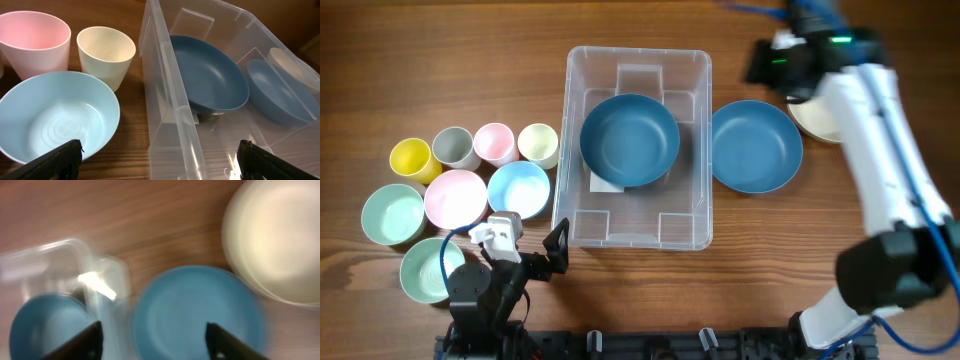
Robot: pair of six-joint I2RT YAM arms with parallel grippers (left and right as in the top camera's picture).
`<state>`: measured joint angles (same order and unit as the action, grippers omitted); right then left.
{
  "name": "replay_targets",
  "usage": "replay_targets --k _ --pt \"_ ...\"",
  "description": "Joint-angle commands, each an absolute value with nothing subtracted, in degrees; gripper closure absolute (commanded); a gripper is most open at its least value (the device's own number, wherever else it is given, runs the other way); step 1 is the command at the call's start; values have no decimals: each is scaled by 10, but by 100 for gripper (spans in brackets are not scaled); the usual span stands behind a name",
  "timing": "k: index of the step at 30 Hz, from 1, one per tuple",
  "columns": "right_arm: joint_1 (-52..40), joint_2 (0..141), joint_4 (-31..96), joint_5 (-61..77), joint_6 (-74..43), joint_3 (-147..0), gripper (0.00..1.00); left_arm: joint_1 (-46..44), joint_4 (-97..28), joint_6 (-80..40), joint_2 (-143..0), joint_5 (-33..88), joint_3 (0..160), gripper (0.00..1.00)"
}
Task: Pack container
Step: 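Move the right gripper to the cream bowl and grasp its rim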
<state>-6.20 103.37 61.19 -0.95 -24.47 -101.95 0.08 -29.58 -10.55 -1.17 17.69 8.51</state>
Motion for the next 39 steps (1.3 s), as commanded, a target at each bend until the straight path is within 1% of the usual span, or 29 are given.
replay_targets --k 1,5,7,10,14,18,22,24,26,27,29,30,31,32,33,34,39 --pt "33 1019 653 -12 -270 -1027 23 4 -294 -94 -9 182 83 0" --pt "123 1019 659 -10 -270 -989 18 4 -294 -94 -9 182 83 0" --pt "165 1019 637 -10 -270 -958 17 4 -294 -94 -9 182 83 0" --pt "212 1023 584 -3 -270 -906 17 4 -294 -94 -9 182 83 0" --pt "240 1042 501 17 -270 -843 17 4 -294 -94 -9 182 83 0" --pt "239 1085 448 37 -271 -828 17 4 -294 -94 -9 182 83 0" --pt "239 1139 420 59 -272 -828 22 4 -294 -94 -9 182 83 0" --pt "239 1161 417 58 -279 -828 26 4 -294 -94 -9 182 83 0" --pt "239 1178 416 58 -290 -828 41 4 -294 -94 -9 182 83 0" --pt "240 1182 415 58 -296 -828 45 4 -294 -94 -9 182 83 0" --pt "240 1183 415 58 -302 -828 58 4 -294 -94 -9 182 83 0" --pt "240 1183 415 57 -302 -828 74 4 -294 -94 -9 182 83 0" --pt "241 1180 416 56 -302 -829 87 4 -294 -94 -9 182 83 0" --pt "243 1176 419 54 -302 -829 92 4 -294 -94 -9 182 83 0" --pt "244 1171 424 51 -305 -829 96 4 -294 -94 -9 182 83 1" --pt "246 1166 428 47 -310 -829 96 4 -294 -94 -9 182 83 0" --pt "261 1090 447 20 -326 -829 96 4 -294 -94 -9 182 83 0"
